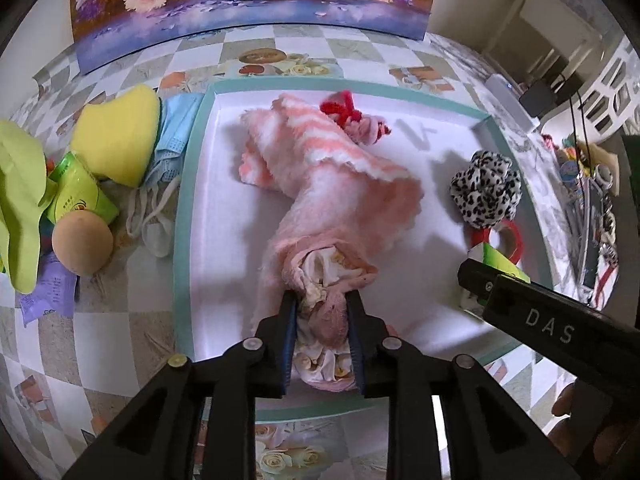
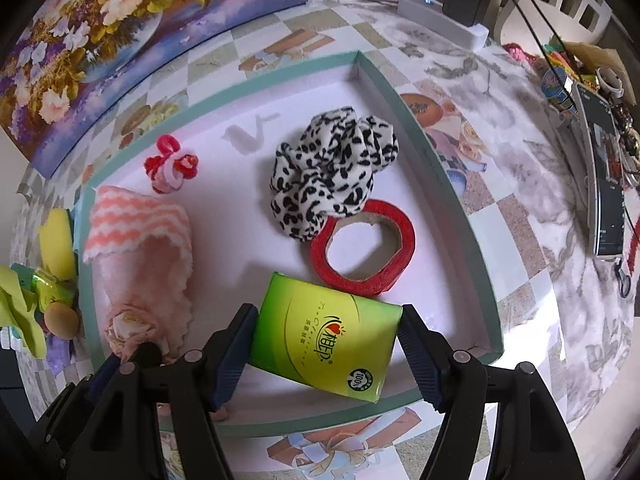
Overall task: Organize soft objects
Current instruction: 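Carry the pink cloth with the left tool while the right tool carries the tissue pack over the tray, then open the left tool to drop the cloth in the tray while the right tool releases the tissue pack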
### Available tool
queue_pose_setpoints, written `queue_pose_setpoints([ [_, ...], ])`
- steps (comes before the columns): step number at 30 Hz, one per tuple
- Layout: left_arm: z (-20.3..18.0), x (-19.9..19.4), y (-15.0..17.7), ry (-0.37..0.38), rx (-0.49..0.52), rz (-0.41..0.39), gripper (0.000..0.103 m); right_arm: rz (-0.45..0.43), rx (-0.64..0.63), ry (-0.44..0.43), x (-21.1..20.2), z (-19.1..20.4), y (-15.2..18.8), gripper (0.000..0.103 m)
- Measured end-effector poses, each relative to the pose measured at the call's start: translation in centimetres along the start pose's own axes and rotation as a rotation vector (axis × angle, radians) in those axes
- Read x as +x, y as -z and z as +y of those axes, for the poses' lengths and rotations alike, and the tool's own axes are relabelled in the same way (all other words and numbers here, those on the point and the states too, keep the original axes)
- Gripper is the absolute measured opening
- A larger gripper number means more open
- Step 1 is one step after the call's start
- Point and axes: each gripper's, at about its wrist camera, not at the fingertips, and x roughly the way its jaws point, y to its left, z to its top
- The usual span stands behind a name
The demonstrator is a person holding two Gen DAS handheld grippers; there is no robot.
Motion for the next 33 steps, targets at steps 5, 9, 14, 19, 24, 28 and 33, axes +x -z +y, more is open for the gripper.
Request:
queue_pose_setpoints([
  [5,0.3,-0.8,-0.4,0.006,-0.024,-0.024,0.055,-0.032,-0.016,0.010,-0.8,0.5,-0.3,0.075],
  [9,1.0,-1.9,-0.9,0.028,-0.060,-0.056,0.075,-0.068,-0.017,0.027,-1.5,0.5,-0.7,0.076],
  [14,2.4,-2.8,-1.4,-0.003,-0.104,-0.097,0.076,-0.096,-0.003,0.033,-2.0,0.1,-1.0,0.076],
  [19,3.6,-3.0,-1.6,-0.024,-0.148,-0.106,0.076,-0.102,0.007,0.037,-2.2,-0.2,-0.9,0.076],
  [24,4.6,-3.0,-1.5,-0.035,-0.190,-0.108,0.098,-0.111,0.005,0.050,-2.2,-0.1,-1.0,0.091],
  [28,5.5,-3.3,-1.4,-0.037,-0.230,-0.123,0.098,-0.111,0.019,0.055,-2.1,-0.4,-1.1,0.091],
  [33,6.1,-3.2,-1.4,-0.032,-0.258,-0.115,0.098,-0.118,0.025,0.054,-2.2,-0.5,-1.1,0.100],
])
